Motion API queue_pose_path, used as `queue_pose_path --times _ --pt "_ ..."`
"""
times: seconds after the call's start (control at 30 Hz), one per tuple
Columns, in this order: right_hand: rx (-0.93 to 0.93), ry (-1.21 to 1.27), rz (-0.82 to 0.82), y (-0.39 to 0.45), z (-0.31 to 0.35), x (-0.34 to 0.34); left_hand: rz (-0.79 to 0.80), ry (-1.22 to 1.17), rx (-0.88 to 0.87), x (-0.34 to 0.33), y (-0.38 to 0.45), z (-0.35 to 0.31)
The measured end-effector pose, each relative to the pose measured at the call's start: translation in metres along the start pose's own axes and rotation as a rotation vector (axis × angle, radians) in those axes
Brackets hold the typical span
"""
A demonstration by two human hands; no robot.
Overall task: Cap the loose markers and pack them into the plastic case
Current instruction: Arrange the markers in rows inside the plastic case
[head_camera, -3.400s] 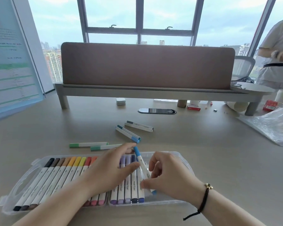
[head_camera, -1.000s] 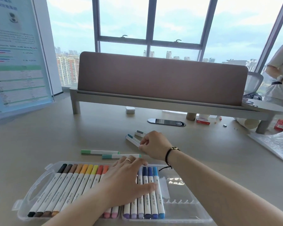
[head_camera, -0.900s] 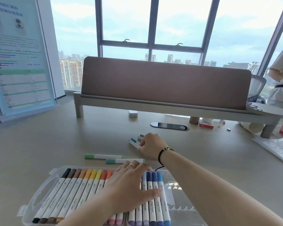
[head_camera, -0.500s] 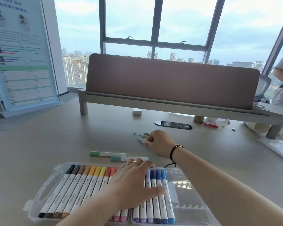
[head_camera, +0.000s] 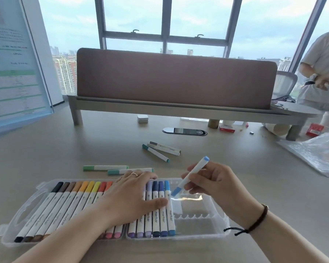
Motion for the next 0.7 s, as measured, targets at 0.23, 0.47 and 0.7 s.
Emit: queue_pose_path --times 0.23,0.47,0.7 --pt "0.11 -0.234 0.123 -0.009 0.002 -0.004 -0.1 -0.06 -0.053 0.004 -0.003 -0.008" --pt "0.285 -0.426 0.194 -0.019 0.015 -0.009 -0.2 -0.135 -0.144 0.012 -0.011 -0.021" --pt "0.278 -0.521 0.269 -0.022 0.01 -0.015 -0.165 -0.328 -0.199 0.008 -0.015 -0.024"
Point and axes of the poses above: each hand's wrist, its own y-axis towards the middle knuckle, its own x-axis out of the back of the hand, z = x × y, the point moved 3 cm from there along y, towards the middle knuckle, and after that the axes turned 4 degrees about -y, right-handed, at the moved point
